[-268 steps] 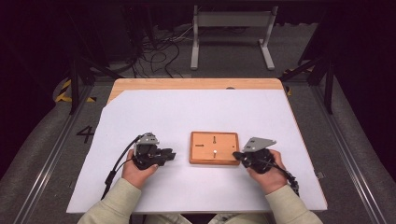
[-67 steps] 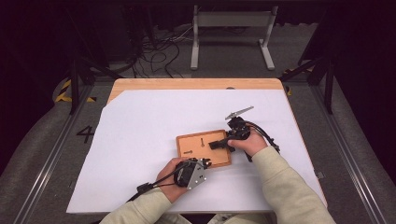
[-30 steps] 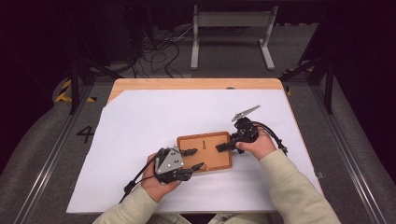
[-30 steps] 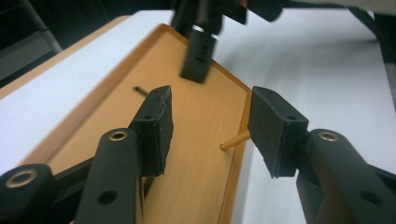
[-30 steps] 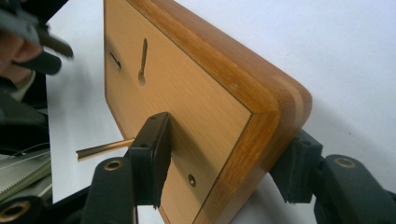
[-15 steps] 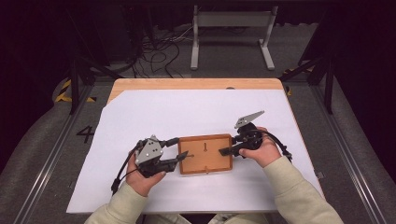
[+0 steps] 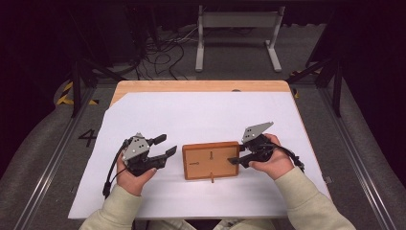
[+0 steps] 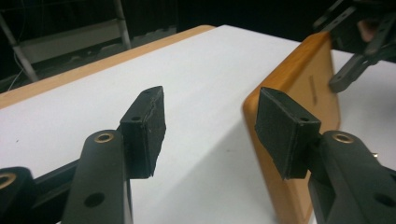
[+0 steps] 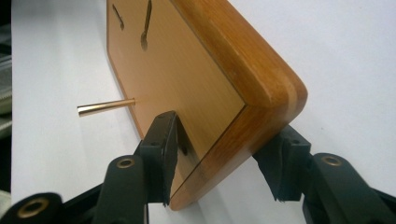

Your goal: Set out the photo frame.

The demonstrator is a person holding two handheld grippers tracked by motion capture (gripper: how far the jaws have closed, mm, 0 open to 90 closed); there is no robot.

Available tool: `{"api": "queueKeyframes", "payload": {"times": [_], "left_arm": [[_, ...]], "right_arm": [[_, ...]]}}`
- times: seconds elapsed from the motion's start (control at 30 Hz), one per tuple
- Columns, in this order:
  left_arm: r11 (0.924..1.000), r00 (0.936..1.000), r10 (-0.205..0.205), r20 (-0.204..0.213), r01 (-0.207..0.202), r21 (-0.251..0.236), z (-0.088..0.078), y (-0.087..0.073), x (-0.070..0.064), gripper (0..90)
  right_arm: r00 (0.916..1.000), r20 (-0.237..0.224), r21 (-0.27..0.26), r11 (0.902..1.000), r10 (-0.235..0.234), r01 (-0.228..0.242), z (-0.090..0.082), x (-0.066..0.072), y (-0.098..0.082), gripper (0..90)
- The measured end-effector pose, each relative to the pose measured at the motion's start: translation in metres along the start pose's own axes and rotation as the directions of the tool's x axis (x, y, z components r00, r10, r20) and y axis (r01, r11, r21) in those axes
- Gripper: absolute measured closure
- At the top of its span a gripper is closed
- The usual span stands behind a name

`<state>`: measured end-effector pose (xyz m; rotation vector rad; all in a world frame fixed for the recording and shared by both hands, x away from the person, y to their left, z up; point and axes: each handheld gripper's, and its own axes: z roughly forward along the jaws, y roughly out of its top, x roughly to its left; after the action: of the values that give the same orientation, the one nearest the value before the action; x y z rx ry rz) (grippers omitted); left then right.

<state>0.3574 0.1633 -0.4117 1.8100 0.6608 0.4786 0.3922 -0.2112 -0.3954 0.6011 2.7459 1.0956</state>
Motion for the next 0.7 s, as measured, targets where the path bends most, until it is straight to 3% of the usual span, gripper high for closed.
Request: {"api": "queueKeyframes", "payload": {"times": [0.2,0.4,0.7], "left_arm": [[0.9994,1.0000,0.001,-0.004,-0.001,0.035,0.004,-0.004,0.003,42.2],[0.9983,0.9999,0.003,-0.010,-0.003,0.058,0.006,-0.008,0.004,42.4],[0.9975,0.9999,0.003,-0.011,-0.003,0.071,0.008,-0.011,0.005,42.6]], "right_arm": [[0.9941,0.036,-0.013,0.9946,-0.102,0.103,-0.007,0.014,-0.005,54.7],[0.9836,0.061,-0.007,0.9853,-0.170,0.170,-0.012,0.026,-0.009,57.7],[0.9720,0.072,-0.012,0.9743,-0.223,0.225,-0.019,0.040,-0.016,62.2]]}}
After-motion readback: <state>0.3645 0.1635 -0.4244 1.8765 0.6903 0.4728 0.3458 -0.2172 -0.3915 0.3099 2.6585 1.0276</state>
